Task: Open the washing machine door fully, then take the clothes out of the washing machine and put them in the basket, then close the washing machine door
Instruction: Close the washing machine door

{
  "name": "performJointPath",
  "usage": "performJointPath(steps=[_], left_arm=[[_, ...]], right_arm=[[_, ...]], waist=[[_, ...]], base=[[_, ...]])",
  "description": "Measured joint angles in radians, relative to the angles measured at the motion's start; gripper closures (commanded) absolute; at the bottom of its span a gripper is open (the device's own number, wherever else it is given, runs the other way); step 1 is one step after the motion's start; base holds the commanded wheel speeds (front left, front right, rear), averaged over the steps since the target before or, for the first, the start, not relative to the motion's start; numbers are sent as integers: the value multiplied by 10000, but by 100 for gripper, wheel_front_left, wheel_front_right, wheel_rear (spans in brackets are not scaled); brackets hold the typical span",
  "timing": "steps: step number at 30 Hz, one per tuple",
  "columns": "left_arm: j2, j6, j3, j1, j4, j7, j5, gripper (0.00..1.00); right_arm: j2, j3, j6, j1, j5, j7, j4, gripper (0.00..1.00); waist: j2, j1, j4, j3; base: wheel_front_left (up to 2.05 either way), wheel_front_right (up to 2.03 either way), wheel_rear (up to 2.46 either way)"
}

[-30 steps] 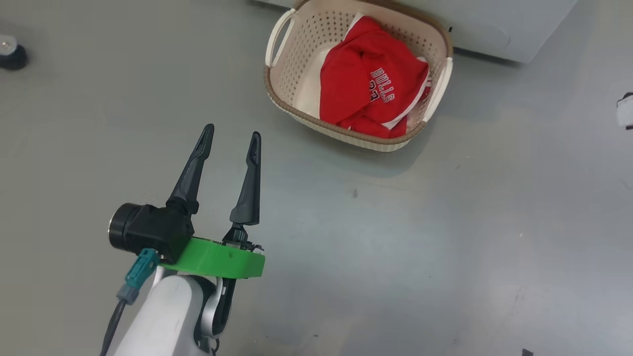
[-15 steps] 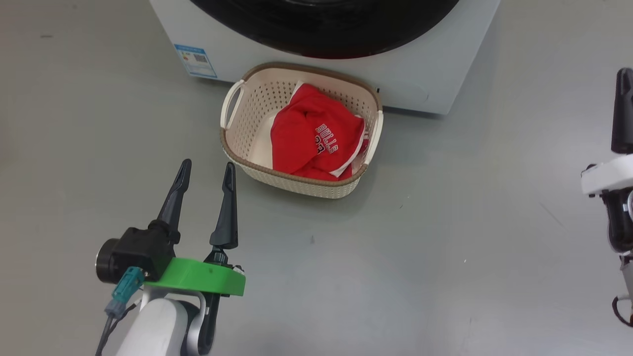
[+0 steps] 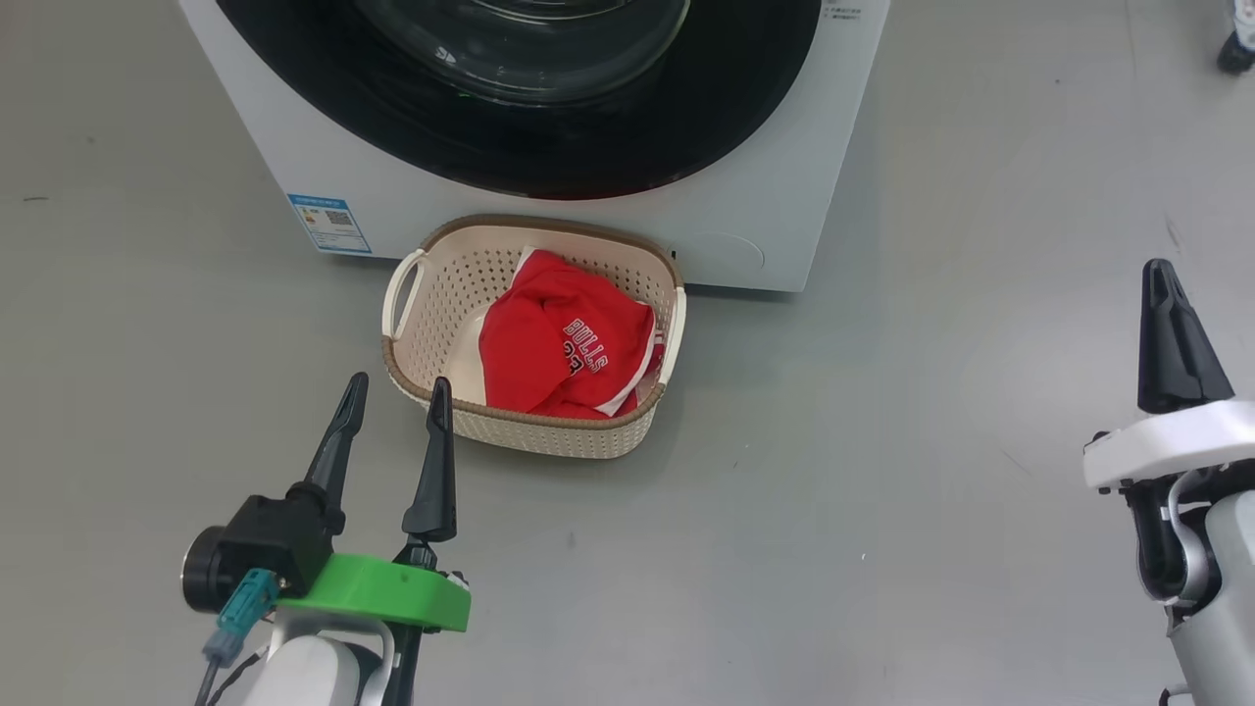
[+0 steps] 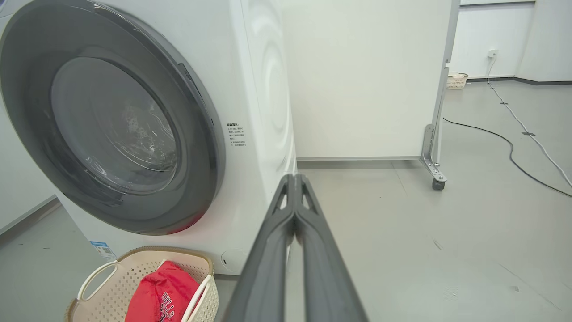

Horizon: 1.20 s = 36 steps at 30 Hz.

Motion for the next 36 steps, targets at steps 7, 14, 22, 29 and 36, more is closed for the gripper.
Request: performJointPath(steps=[7,14,22,29,36], left_arm=[[44,-50,336,284,29,0,67,0],[40,-88,337,342,10,0,115,0],[36,-215,454,340,-36,0,35,0],[36,-257,405,340,159,0,61,0],[36,-253,443,340,328,0,155,0]], right_arm=[[119,10,-36,338,-397,0,-401,0],[171,-290,-102,713,-541,0,-731,0],[337,-491,-102,937,-608,0,-982,0],[460,-600,-96,1219,-696,0,-1131,0],[573,-688,-77,1237,-780,0,-1248,0]], waist=[[0,0,-323,-203],[0,0,-498,-239],[0,0,-526,-193],[0,0,-522,-133],[0,1,-533,-123]], base=[[0,0,0],[0,0,0],[0,0,0],[0,0,0],[0,0,0]])
